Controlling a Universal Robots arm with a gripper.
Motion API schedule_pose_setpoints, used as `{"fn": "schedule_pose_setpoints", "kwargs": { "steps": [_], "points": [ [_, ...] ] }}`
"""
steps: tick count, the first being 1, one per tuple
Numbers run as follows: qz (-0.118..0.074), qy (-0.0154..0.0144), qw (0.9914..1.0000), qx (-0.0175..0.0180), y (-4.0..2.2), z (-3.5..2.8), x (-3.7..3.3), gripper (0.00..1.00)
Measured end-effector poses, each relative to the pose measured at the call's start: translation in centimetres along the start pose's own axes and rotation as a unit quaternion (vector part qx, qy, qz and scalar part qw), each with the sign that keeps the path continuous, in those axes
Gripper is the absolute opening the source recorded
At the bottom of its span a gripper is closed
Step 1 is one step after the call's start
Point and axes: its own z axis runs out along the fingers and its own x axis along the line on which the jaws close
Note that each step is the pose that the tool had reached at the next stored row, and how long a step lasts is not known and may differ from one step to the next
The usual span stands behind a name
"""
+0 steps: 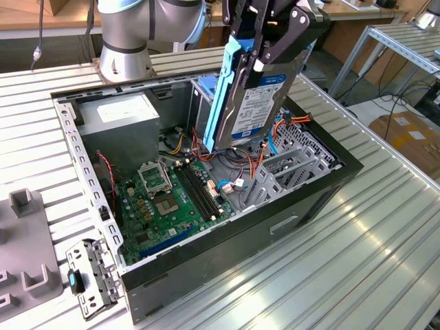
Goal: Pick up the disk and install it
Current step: 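Insert the disk into the insertion slot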
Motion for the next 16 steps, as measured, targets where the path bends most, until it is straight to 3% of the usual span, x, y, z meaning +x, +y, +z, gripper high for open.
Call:
{"fn": "schedule_pose_setpoints", "kwargs": {
  "steps": [7, 16],
  "points": [
    [-0.001, 0.0001, 1.00000, 0.0000, -1.44, 0.04, -0.03, 0.37],
    [-0.002, 0.0000, 1.00000, 0.0001, -1.94, 0.23, 1.26, 0.37]
  ]
}}
